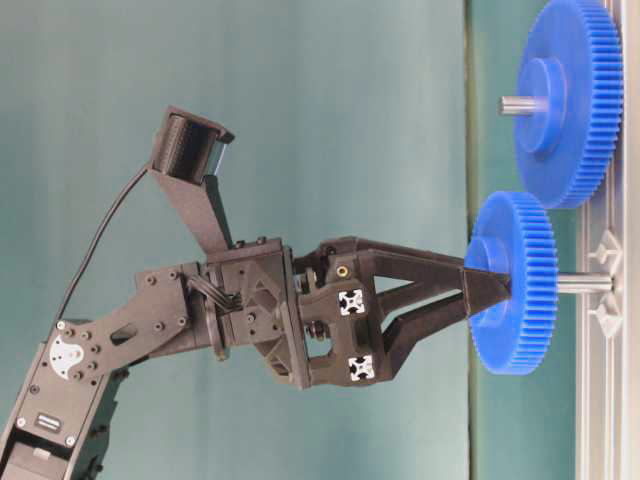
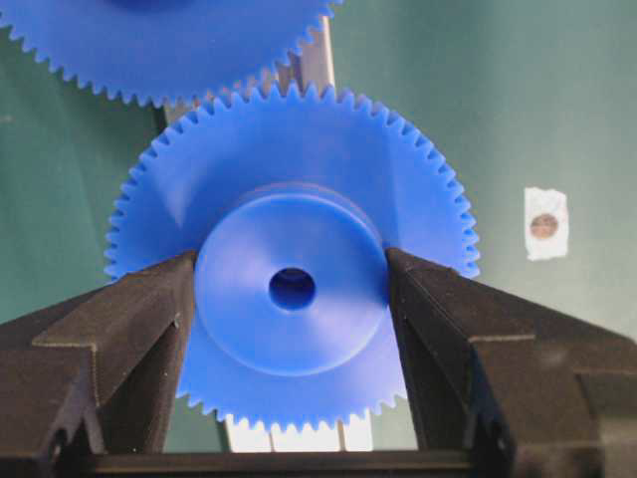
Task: Find the location of the shaft and insert the small gear.
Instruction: 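Align the gear's bore with the shaft and push it down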
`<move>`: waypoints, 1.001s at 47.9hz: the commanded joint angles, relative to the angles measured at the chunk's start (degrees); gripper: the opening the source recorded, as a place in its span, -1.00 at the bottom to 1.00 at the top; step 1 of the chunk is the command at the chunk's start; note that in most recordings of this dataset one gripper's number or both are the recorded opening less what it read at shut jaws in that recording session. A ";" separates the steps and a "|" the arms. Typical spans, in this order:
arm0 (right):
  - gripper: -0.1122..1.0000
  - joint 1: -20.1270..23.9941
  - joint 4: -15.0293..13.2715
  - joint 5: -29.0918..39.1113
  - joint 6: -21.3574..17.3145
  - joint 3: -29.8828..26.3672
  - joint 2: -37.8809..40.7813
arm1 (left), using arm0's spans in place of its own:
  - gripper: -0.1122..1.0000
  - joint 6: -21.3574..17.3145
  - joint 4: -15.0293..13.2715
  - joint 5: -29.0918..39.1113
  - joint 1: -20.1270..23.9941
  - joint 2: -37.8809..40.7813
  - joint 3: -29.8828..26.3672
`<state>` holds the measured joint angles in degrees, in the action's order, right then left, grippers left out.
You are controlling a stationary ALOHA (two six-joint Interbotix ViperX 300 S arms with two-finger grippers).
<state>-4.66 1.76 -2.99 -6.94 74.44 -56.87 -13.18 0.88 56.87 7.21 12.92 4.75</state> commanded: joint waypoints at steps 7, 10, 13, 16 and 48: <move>-0.78 -0.18 0.00 -0.26 -0.62 -0.88 0.35 | 0.34 0.09 0.62 0.62 3.34 -1.14 1.23; -0.78 -0.18 0.00 -0.26 -0.62 -0.79 0.26 | 0.34 0.00 0.62 0.35 3.25 -1.14 1.23; -0.78 -0.18 0.00 -0.26 -0.62 -0.79 0.35 | 0.34 0.18 0.62 -0.44 3.34 -0.88 0.88; -0.78 -0.18 0.00 -0.26 -0.62 -0.79 0.35 | 0.34 0.18 0.62 -1.41 3.25 -0.88 0.62; -0.78 -0.18 0.00 -0.26 -0.62 -0.88 0.35 | 0.34 0.00 0.62 -2.29 3.16 -0.88 0.97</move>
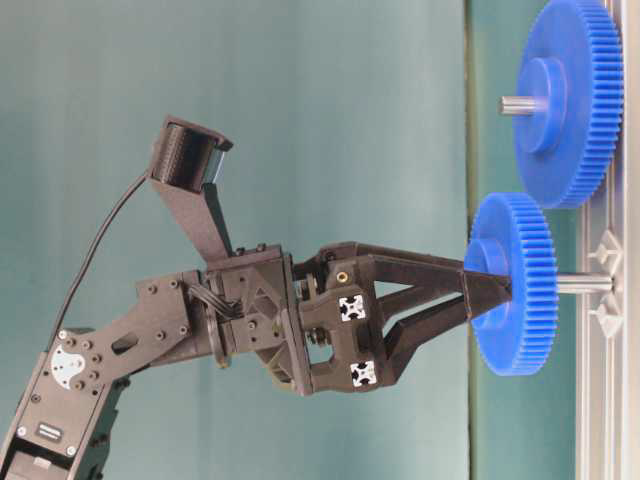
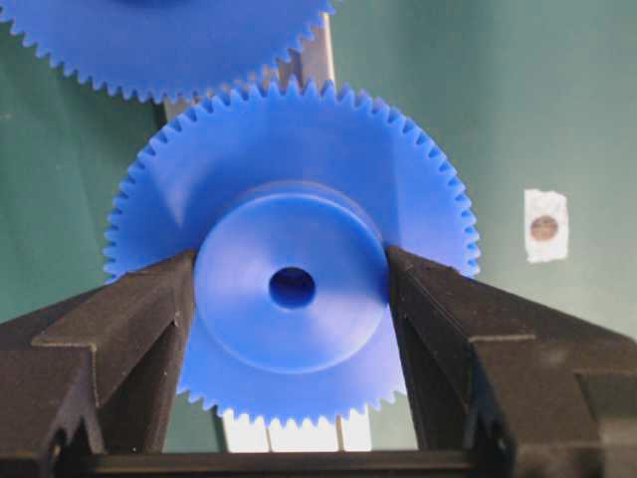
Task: Find the location of the shaft and insert the small gear.
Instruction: 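Align the gear's bore with the shaft and push it down, then open the left gripper and raise it off the seated gear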
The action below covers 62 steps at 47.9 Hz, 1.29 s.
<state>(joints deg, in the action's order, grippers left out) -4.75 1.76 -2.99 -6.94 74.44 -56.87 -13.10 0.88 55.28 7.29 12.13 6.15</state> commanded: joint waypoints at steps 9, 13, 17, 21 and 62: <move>-0.78 -0.09 0.00 -0.26 -0.62 -0.97 0.35 | 0.53 0.09 0.62 -1.05 2.64 -0.62 -0.88; -0.78 -0.09 0.00 -0.26 -0.62 -0.97 0.35 | 0.80 -0.09 0.62 -1.32 1.93 -1.23 -1.05; -0.78 -0.09 0.00 -0.26 -0.62 -1.05 0.35 | 0.79 -0.09 0.62 -1.41 1.32 -1.67 -1.14; -0.78 -0.09 0.00 -0.26 -0.62 -0.97 0.35 | 0.75 0.00 0.44 -1.23 0.79 -2.20 -1.14; -0.78 -0.09 0.00 -0.26 -0.62 -1.05 0.35 | 0.75 1.76 0.62 0.88 -1.05 -6.42 -1.58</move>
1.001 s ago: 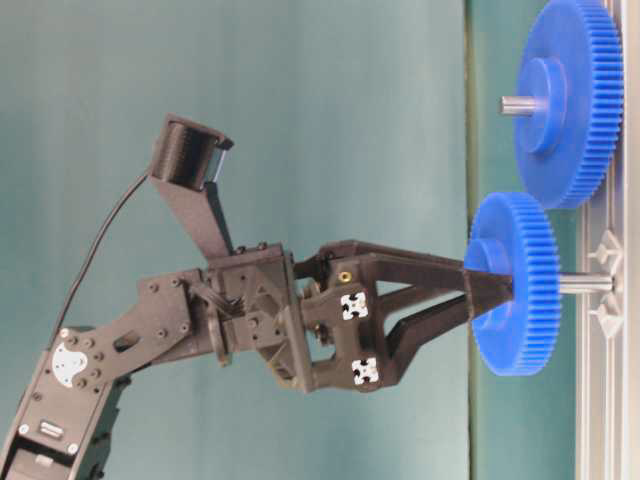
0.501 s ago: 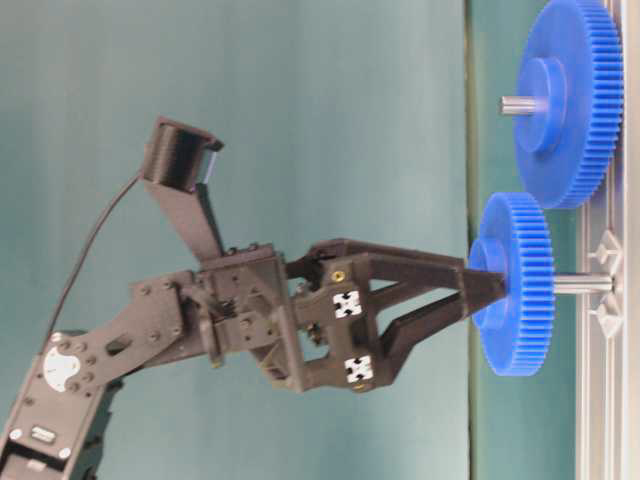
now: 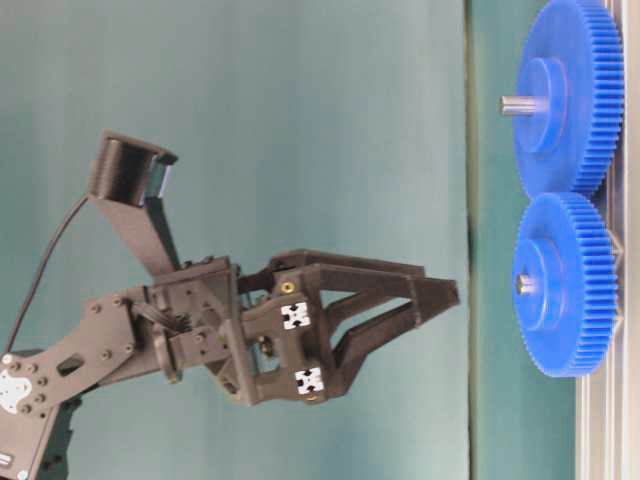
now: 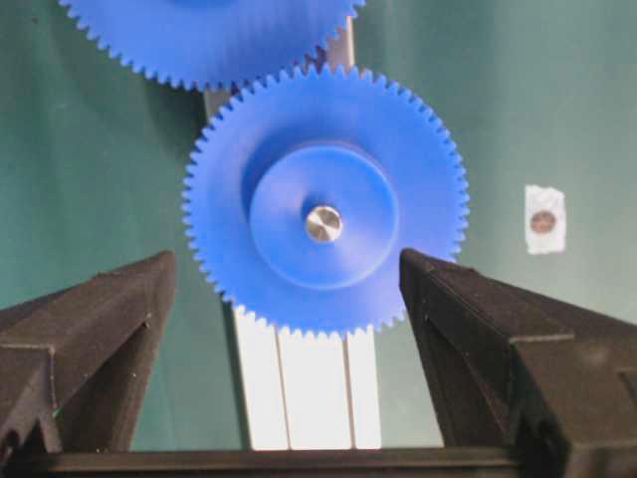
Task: Find the location of the shaft and insert the small gear.
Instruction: 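Open the left gripper and raise it off the seated gear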
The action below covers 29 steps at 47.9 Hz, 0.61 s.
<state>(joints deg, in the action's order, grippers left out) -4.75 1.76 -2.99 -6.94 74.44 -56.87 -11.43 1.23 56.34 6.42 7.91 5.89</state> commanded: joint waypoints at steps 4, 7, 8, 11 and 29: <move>-0.78 -0.09 0.00 -0.26 -0.62 -1.05 0.35 | 0.75 0.09 0.26 -0.09 -0.18 -2.20 -1.23; -0.78 -0.09 0.00 -0.26 -0.62 -1.05 0.26 | 0.75 0.09 0.26 -0.09 -0.18 -2.20 -1.14; -0.78 -0.09 0.00 -0.18 -0.62 -1.05 0.35 | 0.75 0.09 0.26 -0.09 -0.18 -2.20 -1.14; -0.78 -0.09 0.00 -0.26 -0.62 -1.05 0.35 | 0.75 0.09 0.26 -0.09 -0.26 -2.20 -1.14; -0.78 -0.09 0.00 -0.26 -0.62 -0.97 0.35 | 0.75 0.09 0.26 -0.09 -0.26 -2.20 -1.14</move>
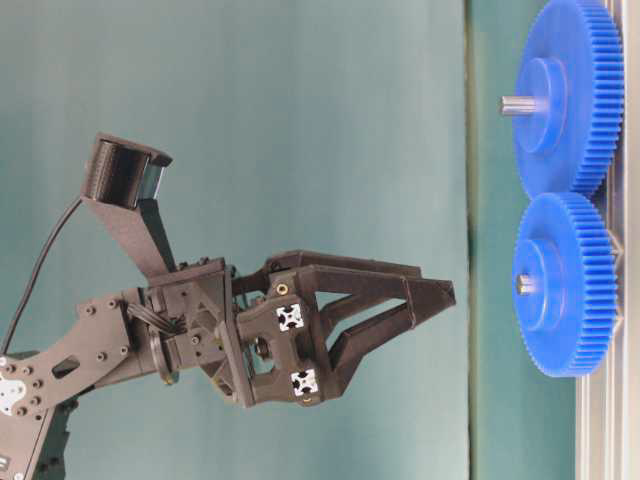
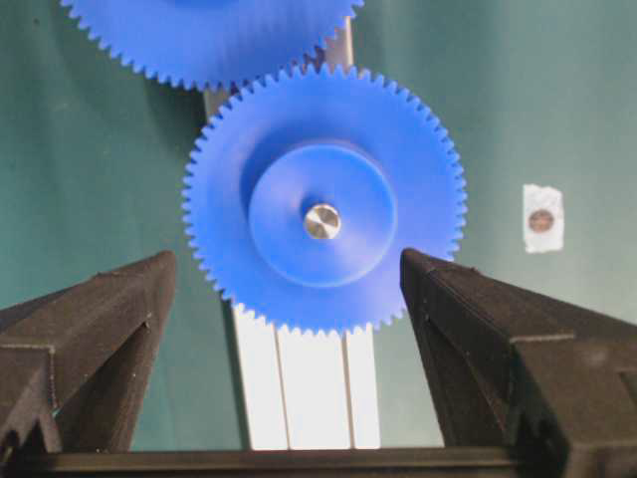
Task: Find the location of the shaft and insert the small gear.
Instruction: 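Open the left gripper and raise it off the seated gear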
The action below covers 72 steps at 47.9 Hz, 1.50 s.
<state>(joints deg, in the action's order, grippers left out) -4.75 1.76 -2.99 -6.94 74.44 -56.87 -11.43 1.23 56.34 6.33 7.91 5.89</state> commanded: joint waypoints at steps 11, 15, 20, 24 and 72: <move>-0.78 -0.09 0.00 -0.26 -0.62 -0.97 0.35 | 0.75 0.09 0.09 -0.09 -0.35 -2.02 -1.23; -0.78 -0.09 0.00 -0.26 -0.62 -0.97 0.35 | 0.75 0.18 0.26 -0.09 -0.35 -2.02 -1.14; -0.78 -0.09 0.00 -0.26 -0.62 -1.05 0.35 | 0.75 0.18 0.26 -0.09 -0.44 -1.93 -1.14; -0.78 -0.18 0.00 -0.26 -0.62 -1.05 0.26 | 0.75 0.18 0.26 -0.18 -0.44 -1.85 -1.14; -0.78 -0.18 0.00 -0.26 -0.70 -0.97 0.35 | 0.75 0.26 0.26 0.26 -1.05 -2.02 -1.41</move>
<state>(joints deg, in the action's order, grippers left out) -4.75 1.76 -2.99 -7.12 74.44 -56.87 -11.16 1.23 56.69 5.63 7.91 5.89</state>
